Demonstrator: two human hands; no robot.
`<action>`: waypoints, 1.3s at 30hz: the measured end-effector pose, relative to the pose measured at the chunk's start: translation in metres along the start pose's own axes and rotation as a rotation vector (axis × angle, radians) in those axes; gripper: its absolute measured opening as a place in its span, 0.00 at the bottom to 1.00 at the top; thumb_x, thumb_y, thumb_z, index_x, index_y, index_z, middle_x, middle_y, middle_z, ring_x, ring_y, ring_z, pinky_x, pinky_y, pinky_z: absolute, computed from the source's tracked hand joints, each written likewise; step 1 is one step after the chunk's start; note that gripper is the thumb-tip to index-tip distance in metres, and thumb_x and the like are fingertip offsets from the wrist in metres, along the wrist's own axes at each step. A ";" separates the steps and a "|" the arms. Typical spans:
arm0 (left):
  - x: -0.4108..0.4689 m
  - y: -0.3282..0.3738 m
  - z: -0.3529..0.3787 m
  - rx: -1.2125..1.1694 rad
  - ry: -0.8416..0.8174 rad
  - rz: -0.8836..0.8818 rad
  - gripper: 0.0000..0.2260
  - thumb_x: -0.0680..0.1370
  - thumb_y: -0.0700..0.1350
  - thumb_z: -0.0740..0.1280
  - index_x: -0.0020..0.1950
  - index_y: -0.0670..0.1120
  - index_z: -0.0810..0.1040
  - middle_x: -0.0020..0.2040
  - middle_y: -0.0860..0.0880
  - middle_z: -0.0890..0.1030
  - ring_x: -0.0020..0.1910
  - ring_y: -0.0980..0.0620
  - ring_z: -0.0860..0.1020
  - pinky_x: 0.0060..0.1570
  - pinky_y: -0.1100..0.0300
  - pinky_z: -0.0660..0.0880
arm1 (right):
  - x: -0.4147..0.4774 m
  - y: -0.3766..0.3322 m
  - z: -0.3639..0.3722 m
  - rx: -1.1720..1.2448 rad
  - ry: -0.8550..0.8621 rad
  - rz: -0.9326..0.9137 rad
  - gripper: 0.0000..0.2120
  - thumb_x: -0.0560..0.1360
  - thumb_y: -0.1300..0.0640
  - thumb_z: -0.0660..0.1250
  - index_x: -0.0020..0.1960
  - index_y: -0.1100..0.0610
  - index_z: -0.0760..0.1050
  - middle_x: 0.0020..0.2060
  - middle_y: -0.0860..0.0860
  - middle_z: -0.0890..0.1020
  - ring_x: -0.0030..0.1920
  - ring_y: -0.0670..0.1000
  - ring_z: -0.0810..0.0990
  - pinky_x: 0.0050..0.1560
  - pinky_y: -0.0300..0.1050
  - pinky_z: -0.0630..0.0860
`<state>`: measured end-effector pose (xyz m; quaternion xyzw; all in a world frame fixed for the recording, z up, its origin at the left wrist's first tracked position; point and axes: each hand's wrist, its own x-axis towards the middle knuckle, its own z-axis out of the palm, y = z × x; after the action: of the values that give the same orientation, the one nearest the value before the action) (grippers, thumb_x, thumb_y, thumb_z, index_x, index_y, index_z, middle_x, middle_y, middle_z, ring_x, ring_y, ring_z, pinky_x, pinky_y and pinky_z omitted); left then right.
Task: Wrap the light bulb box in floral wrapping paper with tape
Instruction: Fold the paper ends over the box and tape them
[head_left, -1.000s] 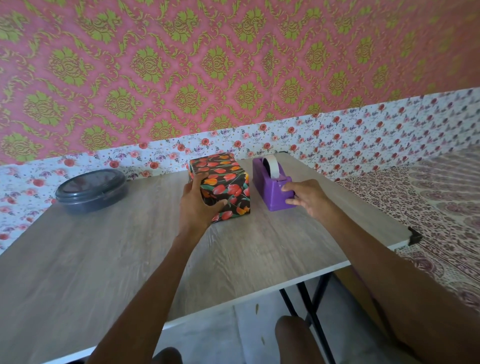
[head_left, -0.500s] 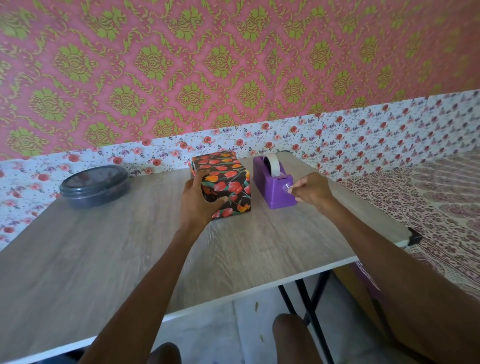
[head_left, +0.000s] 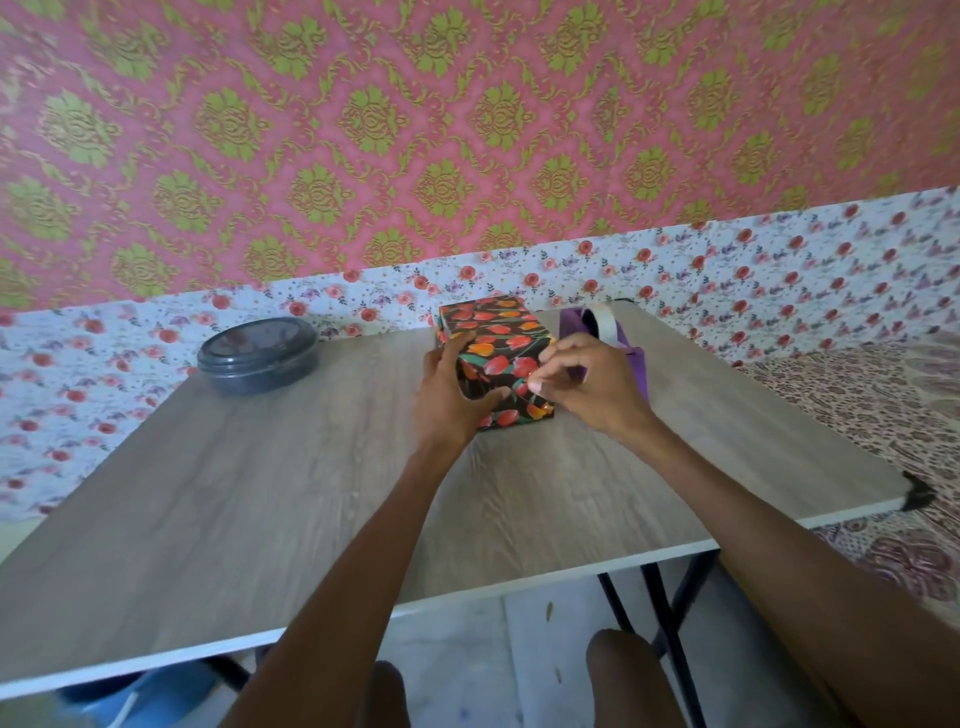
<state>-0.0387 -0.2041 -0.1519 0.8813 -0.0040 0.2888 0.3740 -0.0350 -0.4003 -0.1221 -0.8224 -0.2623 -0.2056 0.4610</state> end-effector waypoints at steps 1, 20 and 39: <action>0.000 -0.001 -0.001 0.000 -0.002 -0.003 0.37 0.68 0.58 0.78 0.72 0.60 0.64 0.67 0.50 0.70 0.60 0.50 0.76 0.52 0.59 0.75 | 0.000 0.001 0.003 0.051 0.020 0.010 0.05 0.70 0.61 0.77 0.45 0.60 0.85 0.45 0.51 0.84 0.44 0.45 0.81 0.45 0.32 0.76; 0.001 -0.006 0.001 -0.037 0.021 0.026 0.36 0.68 0.58 0.77 0.71 0.61 0.63 0.67 0.51 0.70 0.59 0.50 0.77 0.55 0.53 0.79 | -0.013 0.013 0.025 0.115 -0.046 -0.038 0.39 0.75 0.60 0.72 0.79 0.49 0.57 0.30 0.49 0.83 0.33 0.48 0.81 0.44 0.32 0.76; 0.005 -0.020 0.006 -0.155 0.009 0.097 0.36 0.67 0.53 0.79 0.70 0.61 0.65 0.65 0.52 0.68 0.60 0.52 0.75 0.54 0.55 0.78 | 0.030 0.007 0.028 -0.647 -0.271 -0.222 0.57 0.72 0.65 0.71 0.77 0.49 0.27 0.35 0.47 0.80 0.30 0.49 0.77 0.28 0.46 0.73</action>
<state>-0.0270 -0.1925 -0.1656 0.8472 -0.0675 0.3095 0.4265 -0.0051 -0.3716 -0.1230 -0.9119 -0.3301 -0.2158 0.1131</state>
